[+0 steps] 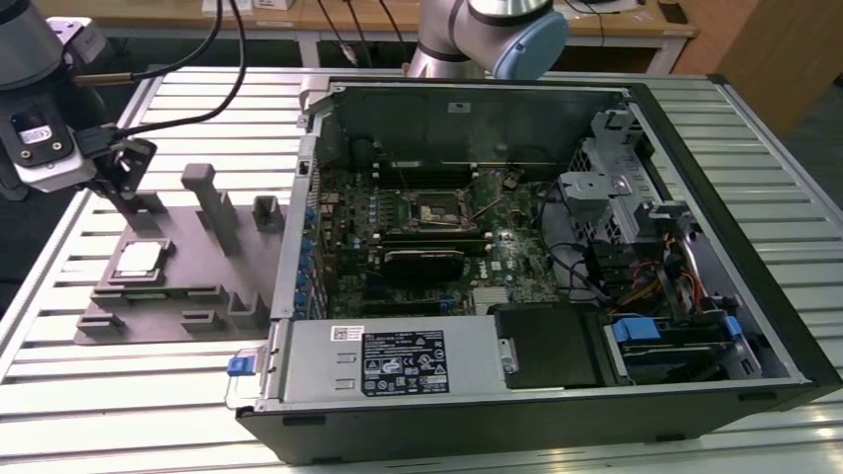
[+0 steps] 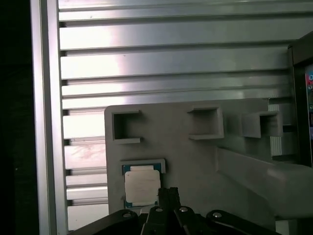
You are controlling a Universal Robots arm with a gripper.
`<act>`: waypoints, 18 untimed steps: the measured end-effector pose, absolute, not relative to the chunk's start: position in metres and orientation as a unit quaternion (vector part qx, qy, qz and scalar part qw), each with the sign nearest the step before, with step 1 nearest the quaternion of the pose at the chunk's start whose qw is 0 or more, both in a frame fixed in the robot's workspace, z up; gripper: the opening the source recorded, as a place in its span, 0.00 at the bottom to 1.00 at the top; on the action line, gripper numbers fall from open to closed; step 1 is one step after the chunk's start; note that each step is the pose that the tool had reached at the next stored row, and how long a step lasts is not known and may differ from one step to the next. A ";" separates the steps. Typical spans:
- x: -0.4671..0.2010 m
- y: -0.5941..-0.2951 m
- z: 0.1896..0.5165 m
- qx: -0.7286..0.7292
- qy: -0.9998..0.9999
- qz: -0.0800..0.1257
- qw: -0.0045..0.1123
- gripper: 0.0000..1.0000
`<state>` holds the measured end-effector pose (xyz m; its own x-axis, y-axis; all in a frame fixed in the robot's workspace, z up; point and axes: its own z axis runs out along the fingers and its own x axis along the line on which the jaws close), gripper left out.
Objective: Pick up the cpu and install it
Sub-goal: 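Pick up the cpu and move it towards the insertion slot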
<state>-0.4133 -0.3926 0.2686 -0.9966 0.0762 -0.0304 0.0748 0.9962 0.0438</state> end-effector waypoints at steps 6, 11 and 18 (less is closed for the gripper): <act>-0.419 -0.393 0.260 0.038 0.999 0.021 0.016 0.11; -0.422 -0.393 0.254 0.038 0.999 0.021 0.016 0.11; -0.425 -0.393 0.246 0.038 0.999 0.019 0.016 0.11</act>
<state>-0.4245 -0.3927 0.2462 -0.9966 0.0760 -0.0305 0.0747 0.9964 0.0401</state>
